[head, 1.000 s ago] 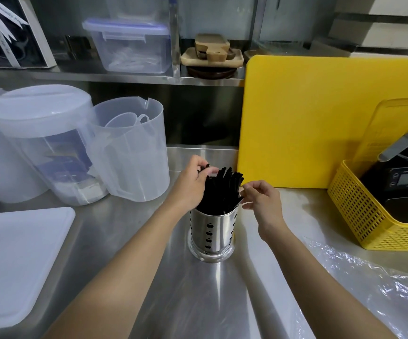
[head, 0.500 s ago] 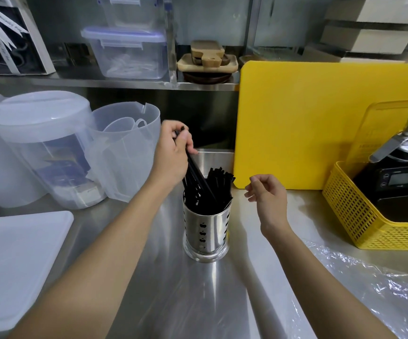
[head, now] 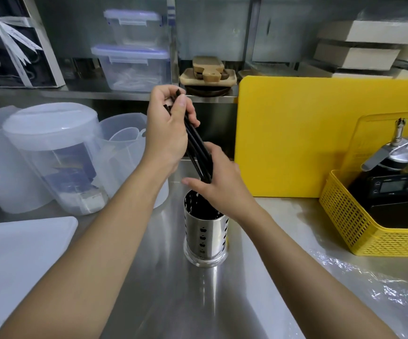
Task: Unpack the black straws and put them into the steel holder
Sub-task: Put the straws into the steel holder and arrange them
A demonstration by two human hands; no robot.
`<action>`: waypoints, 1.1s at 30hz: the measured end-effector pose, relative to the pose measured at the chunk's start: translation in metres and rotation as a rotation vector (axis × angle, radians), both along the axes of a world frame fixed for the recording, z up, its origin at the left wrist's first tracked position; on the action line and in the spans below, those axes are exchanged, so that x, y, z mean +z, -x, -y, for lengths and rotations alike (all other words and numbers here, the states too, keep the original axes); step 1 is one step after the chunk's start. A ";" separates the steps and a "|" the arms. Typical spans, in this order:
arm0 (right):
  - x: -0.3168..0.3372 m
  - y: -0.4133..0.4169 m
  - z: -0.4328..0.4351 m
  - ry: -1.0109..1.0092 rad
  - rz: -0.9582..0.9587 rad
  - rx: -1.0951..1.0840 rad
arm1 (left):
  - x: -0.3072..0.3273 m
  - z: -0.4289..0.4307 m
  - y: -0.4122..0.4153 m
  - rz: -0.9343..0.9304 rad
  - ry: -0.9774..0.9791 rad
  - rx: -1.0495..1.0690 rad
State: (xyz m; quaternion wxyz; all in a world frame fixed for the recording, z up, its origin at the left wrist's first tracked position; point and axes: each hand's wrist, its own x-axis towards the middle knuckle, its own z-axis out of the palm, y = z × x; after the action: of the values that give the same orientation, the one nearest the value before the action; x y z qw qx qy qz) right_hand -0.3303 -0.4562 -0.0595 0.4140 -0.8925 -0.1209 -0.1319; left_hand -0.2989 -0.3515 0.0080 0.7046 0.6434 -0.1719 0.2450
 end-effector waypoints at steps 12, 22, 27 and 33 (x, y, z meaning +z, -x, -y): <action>0.004 0.010 -0.014 -0.098 -0.072 0.015 | -0.001 -0.010 0.012 -0.254 0.414 -0.346; -0.009 0.040 -0.020 -0.924 -0.423 0.152 | -0.026 -0.015 0.029 -0.375 0.406 -0.253; -0.033 0.038 -0.029 -1.636 -0.673 -0.076 | -0.043 -0.001 0.040 -0.321 0.272 -0.075; -0.039 0.045 -0.017 -1.398 -0.516 -0.186 | -0.056 -0.005 0.054 -0.432 0.149 -0.322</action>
State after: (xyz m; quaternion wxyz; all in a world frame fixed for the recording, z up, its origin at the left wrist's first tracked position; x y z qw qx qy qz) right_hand -0.3752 -0.4389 -0.0988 0.8867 -0.4308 0.1680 0.0013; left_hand -0.3525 -0.3466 -0.0476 0.8001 0.5915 -0.0993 -0.0011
